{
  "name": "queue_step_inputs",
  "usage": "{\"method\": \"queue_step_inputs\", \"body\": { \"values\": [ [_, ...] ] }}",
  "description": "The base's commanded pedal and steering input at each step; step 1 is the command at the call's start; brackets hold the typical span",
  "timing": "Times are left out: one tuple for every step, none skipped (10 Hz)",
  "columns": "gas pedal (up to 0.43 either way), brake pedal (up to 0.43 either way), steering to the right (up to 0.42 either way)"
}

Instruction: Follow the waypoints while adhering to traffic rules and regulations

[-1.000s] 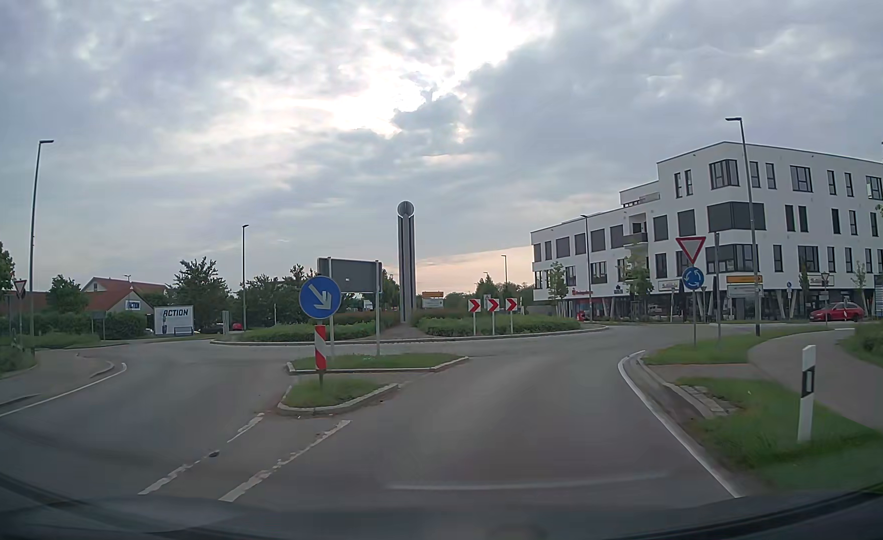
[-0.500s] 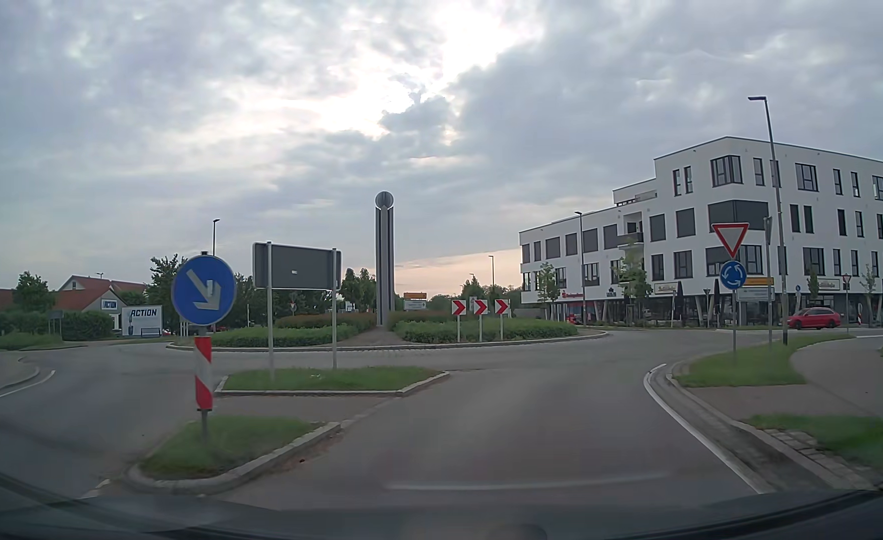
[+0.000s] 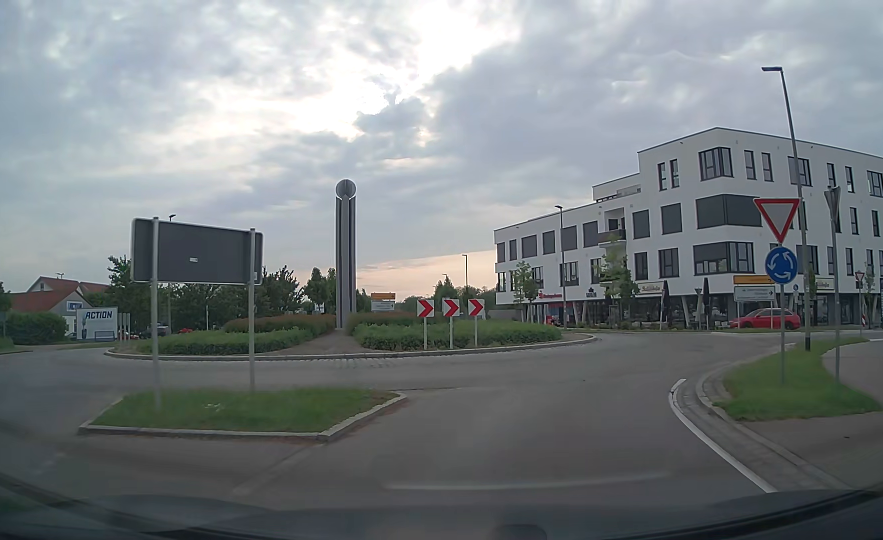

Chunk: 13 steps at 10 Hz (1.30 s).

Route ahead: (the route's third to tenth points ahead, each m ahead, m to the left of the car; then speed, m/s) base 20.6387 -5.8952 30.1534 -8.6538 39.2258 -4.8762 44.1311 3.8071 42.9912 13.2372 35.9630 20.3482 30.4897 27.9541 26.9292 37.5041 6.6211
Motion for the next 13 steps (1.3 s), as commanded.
{"method": "queue_step_inputs", "body": {
  "values": [
    [0.059, 0.000, 0.097],
    [0.067, 0.000, 0.107],
    [0.067, 0.000, 0.115],
    [0.067, 0.000, 0.121],
    [0.067, 0.000, 0.127],
    [0.067, 0.000, 0.134],
    [0.067, 0.000, 0.145],
    [0.087, 0.000, 0.153],
    [0.087, 0.000, 0.166],
    [0.087, 0.000, 0.180],
    [0.087, 0.000, 0.197],
    [0.087, 0.000, 0.204],
    [0.087, 0.000, 0.204]
  ]
}}
